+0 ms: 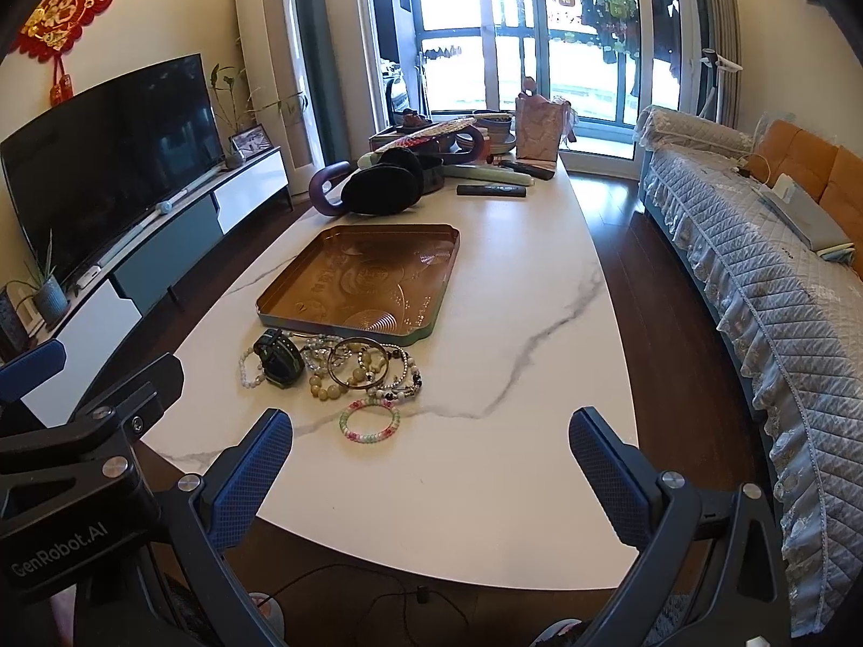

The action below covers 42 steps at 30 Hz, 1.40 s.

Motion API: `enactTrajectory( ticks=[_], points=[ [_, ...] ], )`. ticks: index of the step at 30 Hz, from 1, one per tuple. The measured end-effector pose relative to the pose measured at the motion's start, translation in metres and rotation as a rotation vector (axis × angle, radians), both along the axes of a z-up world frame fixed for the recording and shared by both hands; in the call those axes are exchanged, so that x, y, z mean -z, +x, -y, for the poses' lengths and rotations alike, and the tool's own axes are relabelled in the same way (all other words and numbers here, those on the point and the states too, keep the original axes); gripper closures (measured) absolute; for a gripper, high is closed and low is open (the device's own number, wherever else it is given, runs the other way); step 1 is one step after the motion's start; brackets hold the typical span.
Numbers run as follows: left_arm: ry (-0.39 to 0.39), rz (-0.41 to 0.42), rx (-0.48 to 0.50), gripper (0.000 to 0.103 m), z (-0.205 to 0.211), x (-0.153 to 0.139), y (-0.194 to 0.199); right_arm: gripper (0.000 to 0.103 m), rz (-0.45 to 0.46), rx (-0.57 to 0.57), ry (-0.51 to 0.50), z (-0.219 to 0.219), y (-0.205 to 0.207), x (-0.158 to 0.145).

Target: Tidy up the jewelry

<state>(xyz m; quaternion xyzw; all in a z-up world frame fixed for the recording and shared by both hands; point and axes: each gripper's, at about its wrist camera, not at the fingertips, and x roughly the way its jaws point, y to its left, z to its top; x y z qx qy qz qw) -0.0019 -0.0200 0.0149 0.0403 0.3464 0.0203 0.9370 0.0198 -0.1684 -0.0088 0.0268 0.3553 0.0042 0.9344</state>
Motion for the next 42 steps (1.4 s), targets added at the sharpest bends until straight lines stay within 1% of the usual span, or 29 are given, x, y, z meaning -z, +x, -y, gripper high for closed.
enactTrajectory(
  ticks=[4, 8, 12, 15, 17, 19, 21, 24, 26, 28, 29, 30, 31, 32, 33, 34, 35, 36, 38, 39, 40, 41, 42],
  points=[
    [0.003, -0.013, 0.005, 0.001, 0.0, 0.002, 0.001, 0.0, -0.005, -0.006, -0.014, -0.002, 0.001, 0.001],
    [0.028, 0.011, 0.0, 0.001, 0.003, 0.002, -0.001, 0.0, -0.016, -0.013, -0.022, -0.002, 0.002, 0.003],
    [0.017, 0.005, 0.015, 0.001, 0.006, 0.004, 0.003, 0.0, -0.016, -0.012, -0.021, 0.0, 0.002, 0.003],
    [0.01, 0.005, -0.001, 0.0, 0.004, 0.008, 0.008, 0.0, -0.018, -0.011, -0.026, 0.0, 0.005, 0.005],
    [-0.018, -0.01, -0.003, 0.0, 0.001, 0.015, 0.014, 0.0, -0.02, -0.008, -0.036, 0.0, 0.008, 0.007],
    [-0.072, -0.042, -0.01, 0.0, -0.007, 0.024, 0.023, 0.0, -0.025, -0.01, -0.037, 0.0, 0.014, 0.011],
    [-0.086, -0.067, 0.005, 0.0, -0.017, 0.034, 0.034, 0.0, -0.033, -0.014, -0.036, -0.001, 0.021, 0.017],
    [-0.101, -0.091, 0.006, 0.0, -0.044, 0.051, 0.051, 0.0, -0.061, -0.034, -0.057, 0.0, 0.037, 0.028],
    [-0.047, -0.123, -0.022, 0.0, -0.066, 0.067, 0.064, 0.0, -0.056, -0.05, -0.057, 0.002, 0.047, 0.03],
    [0.033, -0.153, -0.051, 0.0, -0.089, 0.085, 0.077, 0.0, -0.001, -0.069, -0.044, 0.006, 0.052, 0.027],
    [0.045, -0.156, -0.05, 0.0, -0.095, 0.09, 0.082, 0.0, 0.026, -0.087, -0.032, 0.008, 0.056, 0.025],
    [0.046, -0.162, -0.026, 0.0, -0.102, 0.095, 0.087, 0.0, 0.055, -0.124, -0.006, 0.011, 0.061, 0.022],
    [0.008, -0.168, 0.01, 0.0, -0.112, 0.1, 0.092, 0.0, 0.066, -0.161, 0.016, 0.011, 0.067, 0.02],
    [-0.05, -0.165, 0.026, 0.0, -0.12, 0.102, 0.094, 0.0, 0.052, -0.189, 0.034, 0.011, 0.077, 0.018],
    [-0.137, -0.169, 0.039, 0.0, -0.129, 0.103, 0.098, 0.0, 0.02, -0.214, 0.062, 0.011, 0.09, 0.018],
    [-0.214, -0.191, 0.033, 0.0, -0.137, 0.106, 0.104, 0.0, -0.006, -0.237, 0.1, 0.01, 0.102, 0.017],
    [-0.233, -0.202, 0.025, 0.0, -0.139, 0.108, 0.109, 0.0, -0.021, -0.258, 0.132, 0.009, 0.111, 0.017],
    [-0.235, -0.195, 0.039, 0.0, -0.137, 0.109, 0.114, 0.0, -0.021, -0.282, 0.152, 0.005, 0.122, 0.018],
    [-0.138, -0.153, 0.096, 0.002, -0.124, 0.109, 0.121, 0.0, -0.008, -0.277, 0.082, -0.006, 0.138, 0.024],
    [-0.083, -0.127, 0.13, 0.005, -0.114, 0.109, 0.121, 0.0, 0.003, -0.29, 0.041, -0.013, 0.144, 0.03],
    [-0.01, -0.067, 0.2, 0.01, -0.1, 0.108, 0.117, 0.001, 0.011, -0.306, 0.011, -0.018, 0.148, 0.039],
    [0.048, -0.033, 0.225, 0.018, -0.091, 0.108, 0.116, 0.007, 0.0, -0.311, -0.006, -0.02, 0.152, 0.048],
    [0.114, -0.007, 0.257, 0.021, -0.08, 0.109, 0.116, 0.02, -0.035, -0.32, -0.006, -0.021, 0.156, 0.06]
  ],
)
